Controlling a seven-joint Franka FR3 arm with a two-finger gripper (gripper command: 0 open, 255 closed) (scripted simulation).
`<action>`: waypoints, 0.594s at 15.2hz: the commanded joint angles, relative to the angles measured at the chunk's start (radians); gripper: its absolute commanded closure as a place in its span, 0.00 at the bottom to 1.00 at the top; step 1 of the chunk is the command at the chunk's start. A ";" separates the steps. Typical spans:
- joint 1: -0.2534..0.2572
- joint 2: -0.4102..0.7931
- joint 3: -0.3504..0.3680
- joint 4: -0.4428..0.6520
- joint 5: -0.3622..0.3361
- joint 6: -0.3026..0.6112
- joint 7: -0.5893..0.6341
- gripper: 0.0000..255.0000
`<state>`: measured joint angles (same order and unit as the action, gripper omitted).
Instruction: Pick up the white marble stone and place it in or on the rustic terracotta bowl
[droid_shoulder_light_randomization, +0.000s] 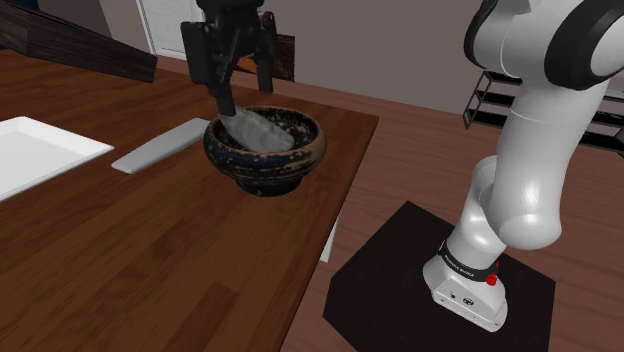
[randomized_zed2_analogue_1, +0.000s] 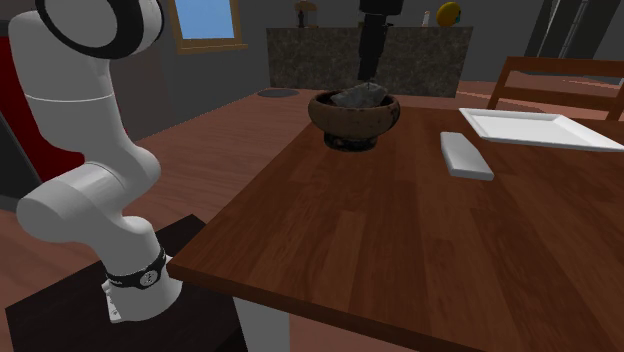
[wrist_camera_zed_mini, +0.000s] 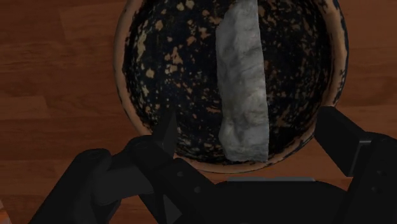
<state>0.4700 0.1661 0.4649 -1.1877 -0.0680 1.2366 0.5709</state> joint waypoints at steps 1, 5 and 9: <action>0.028 0.071 0.008 0.160 -0.035 -0.096 0.014 0.00; 0.052 0.113 0.010 0.250 -0.057 -0.147 0.022 0.00; 0.052 0.113 0.010 0.250 -0.057 -0.147 0.022 0.00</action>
<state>0.5215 0.2786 0.4747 -0.9390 -0.1248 1.0898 0.5923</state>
